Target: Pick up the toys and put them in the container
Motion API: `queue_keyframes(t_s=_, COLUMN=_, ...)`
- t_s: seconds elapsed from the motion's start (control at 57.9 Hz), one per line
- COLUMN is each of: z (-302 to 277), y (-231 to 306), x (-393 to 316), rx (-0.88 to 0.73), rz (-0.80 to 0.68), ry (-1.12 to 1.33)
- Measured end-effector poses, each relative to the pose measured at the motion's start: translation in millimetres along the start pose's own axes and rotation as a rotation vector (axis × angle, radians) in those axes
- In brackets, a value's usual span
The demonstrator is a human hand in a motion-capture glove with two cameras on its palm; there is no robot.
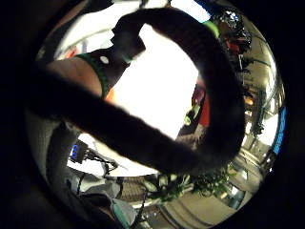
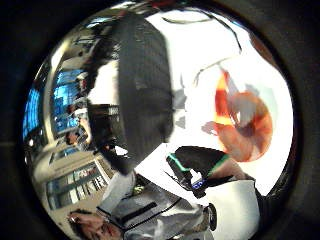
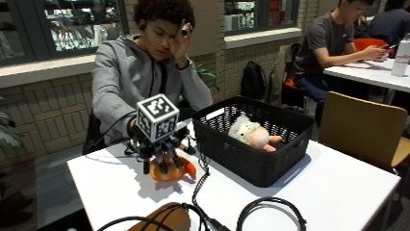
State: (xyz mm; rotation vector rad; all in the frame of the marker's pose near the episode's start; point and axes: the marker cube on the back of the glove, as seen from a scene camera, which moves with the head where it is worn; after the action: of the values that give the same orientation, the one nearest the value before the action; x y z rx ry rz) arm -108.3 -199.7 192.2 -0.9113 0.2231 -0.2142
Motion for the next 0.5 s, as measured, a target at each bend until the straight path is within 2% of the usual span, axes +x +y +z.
queue_keyframes(t_s=0.138, z=58, y=-3, x=7, rx=-0.117, rz=0.030, ry=-0.020)
queue_keyframes(t_s=0.311, z=65, y=-14, x=3, rx=0.030, rz=0.039, ry=0.030)
queue_keyframes(t_s=0.501, z=58, y=-14, x=9, rx=0.095, rz=0.041, ry=0.069)
